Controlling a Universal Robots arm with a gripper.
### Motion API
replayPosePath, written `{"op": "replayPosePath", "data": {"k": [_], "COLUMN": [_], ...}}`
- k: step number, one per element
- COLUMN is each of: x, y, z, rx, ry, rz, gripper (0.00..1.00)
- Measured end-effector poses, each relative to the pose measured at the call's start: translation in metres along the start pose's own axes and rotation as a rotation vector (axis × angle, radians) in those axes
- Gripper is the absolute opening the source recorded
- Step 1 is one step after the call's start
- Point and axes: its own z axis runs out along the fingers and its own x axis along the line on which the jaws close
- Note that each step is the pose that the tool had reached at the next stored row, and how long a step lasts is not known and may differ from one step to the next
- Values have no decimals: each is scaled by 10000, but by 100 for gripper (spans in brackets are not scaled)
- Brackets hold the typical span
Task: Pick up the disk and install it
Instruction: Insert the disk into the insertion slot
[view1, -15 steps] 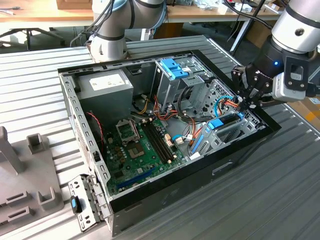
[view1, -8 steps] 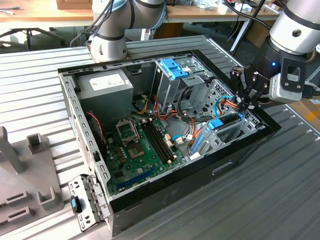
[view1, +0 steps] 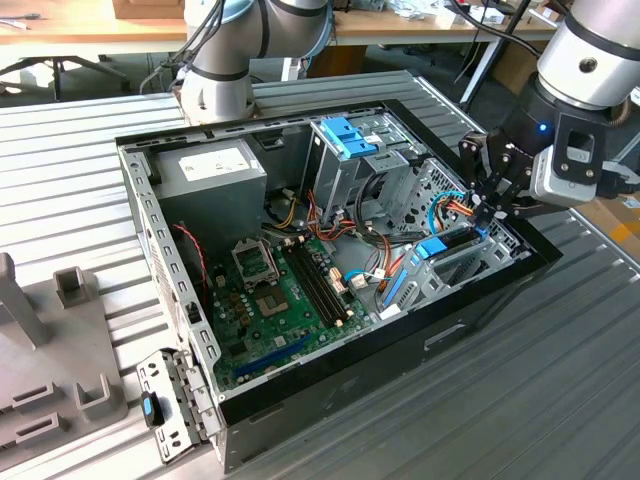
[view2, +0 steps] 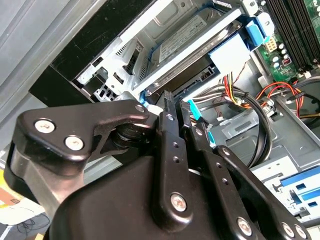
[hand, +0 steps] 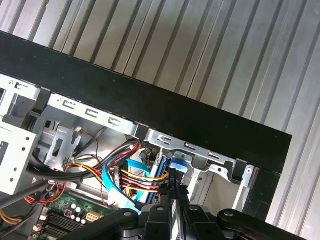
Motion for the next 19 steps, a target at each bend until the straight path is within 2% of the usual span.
{"op": "replayPosePath", "data": {"k": [3,7,10,15,19], "x": [3,4,4,6,6], "y": [-7,-11,-11,-16,-18], "z": [1,8,9,17,17], "rx": [-17,-18,-18,-16,-16], "ry": [14,-7,-11,-52,-54], "rz": [73,458,526,1120,1144], "gripper": [16,16,16,16,16]}}
